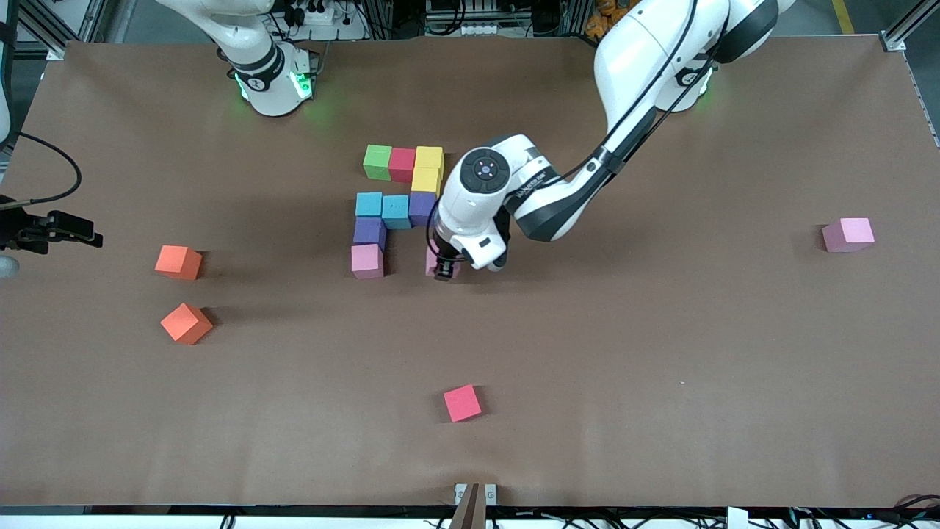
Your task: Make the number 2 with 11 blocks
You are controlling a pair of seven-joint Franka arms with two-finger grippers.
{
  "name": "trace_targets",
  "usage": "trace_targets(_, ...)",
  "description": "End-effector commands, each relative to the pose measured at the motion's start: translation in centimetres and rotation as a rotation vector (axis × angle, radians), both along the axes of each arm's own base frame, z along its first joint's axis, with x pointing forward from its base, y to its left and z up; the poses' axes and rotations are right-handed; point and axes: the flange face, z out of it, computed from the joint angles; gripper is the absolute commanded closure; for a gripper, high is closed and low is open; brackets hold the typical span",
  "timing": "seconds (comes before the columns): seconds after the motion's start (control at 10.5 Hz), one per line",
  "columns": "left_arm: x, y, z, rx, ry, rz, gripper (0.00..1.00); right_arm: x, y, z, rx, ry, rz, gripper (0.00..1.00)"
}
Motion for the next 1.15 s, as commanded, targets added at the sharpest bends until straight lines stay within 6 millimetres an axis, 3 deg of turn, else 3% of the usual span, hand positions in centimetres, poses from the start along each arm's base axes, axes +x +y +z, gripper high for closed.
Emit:
trace_targets(0.0,0.8,-1.7,-1.1,-0.066,-0.001,0.048,0.90,0.0,-0.4,0.2,0.018,-0.007,0.007,0.00)
trace_targets(0.29,-0.3,-4.1,-1.7,-0.105,-0.012,0.057,0.90,0.1,-0.4,0.1,0.017,-0.008,0.006,0.00)
trace_targets(0.57,-1.6,-5.3,-3.9,-0.103,-0.009,0.086,0.90,0.2,-0.4,-0.1,0.018,-0.003,0.006,0.00)
trace_targets(1.05,-2.5,-5.8,-6.1,-0.077,-0.032,0.032,0.89,0.2,-0.4,-0.2,0.018,-0.002,0.006,0.00)
